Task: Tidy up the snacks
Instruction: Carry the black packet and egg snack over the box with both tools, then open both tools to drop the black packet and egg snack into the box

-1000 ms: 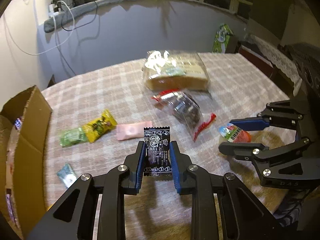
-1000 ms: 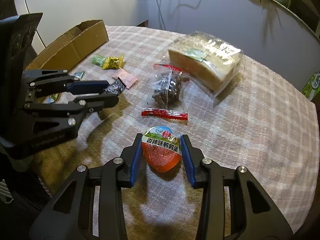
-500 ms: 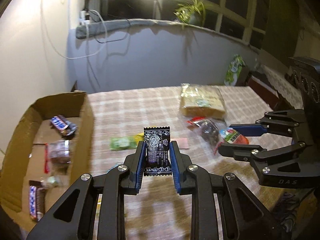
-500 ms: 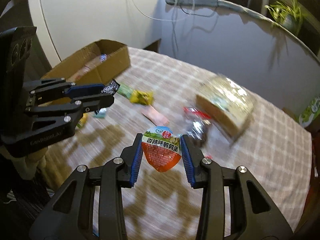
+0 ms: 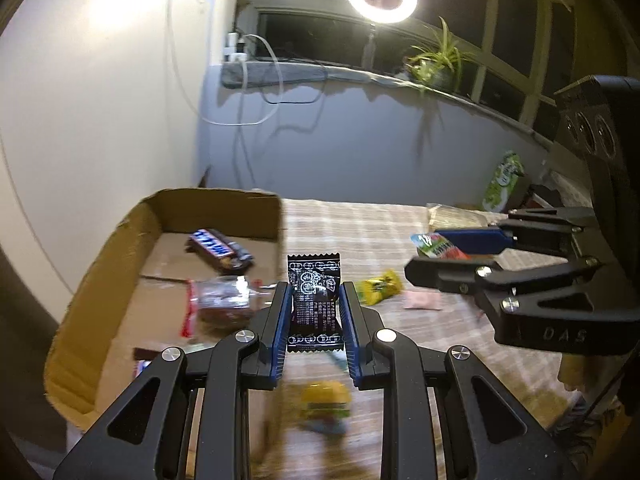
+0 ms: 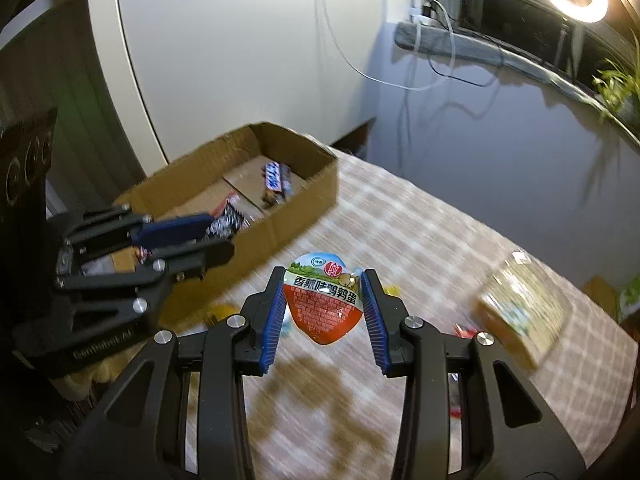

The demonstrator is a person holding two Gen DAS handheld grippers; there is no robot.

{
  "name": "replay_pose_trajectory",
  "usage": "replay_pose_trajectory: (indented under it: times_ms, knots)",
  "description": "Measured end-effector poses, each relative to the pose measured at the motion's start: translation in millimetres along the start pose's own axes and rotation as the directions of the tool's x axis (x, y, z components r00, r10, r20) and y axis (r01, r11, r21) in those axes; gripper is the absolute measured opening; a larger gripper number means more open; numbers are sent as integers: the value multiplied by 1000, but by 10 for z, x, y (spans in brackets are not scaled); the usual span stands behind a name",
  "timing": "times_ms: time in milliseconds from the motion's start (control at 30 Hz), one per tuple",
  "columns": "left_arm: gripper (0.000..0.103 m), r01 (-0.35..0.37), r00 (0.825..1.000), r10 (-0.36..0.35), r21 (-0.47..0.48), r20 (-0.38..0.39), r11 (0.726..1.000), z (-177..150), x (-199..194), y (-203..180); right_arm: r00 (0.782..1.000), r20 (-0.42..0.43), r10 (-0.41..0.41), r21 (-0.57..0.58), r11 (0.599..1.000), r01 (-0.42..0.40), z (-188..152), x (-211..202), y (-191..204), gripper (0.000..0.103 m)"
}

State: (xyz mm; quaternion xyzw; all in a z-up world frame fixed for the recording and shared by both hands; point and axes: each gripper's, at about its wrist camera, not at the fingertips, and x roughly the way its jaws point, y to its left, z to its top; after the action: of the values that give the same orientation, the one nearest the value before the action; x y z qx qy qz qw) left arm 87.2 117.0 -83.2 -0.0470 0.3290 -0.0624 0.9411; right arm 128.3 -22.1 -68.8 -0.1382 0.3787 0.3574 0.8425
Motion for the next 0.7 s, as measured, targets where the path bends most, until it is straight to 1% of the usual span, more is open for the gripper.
replay_pose_trajectory:
  times_ms: [300,700]
  knots:
    - [23,-50,999,51,-73,15,996,-39,-98,423,999,0,51,-41,998,-51,320,319,281,39]
    - [23,-109,994,111,-104,13,989,-115,-153,718,995,-17,100,-67,993,-101,557,654,557,39]
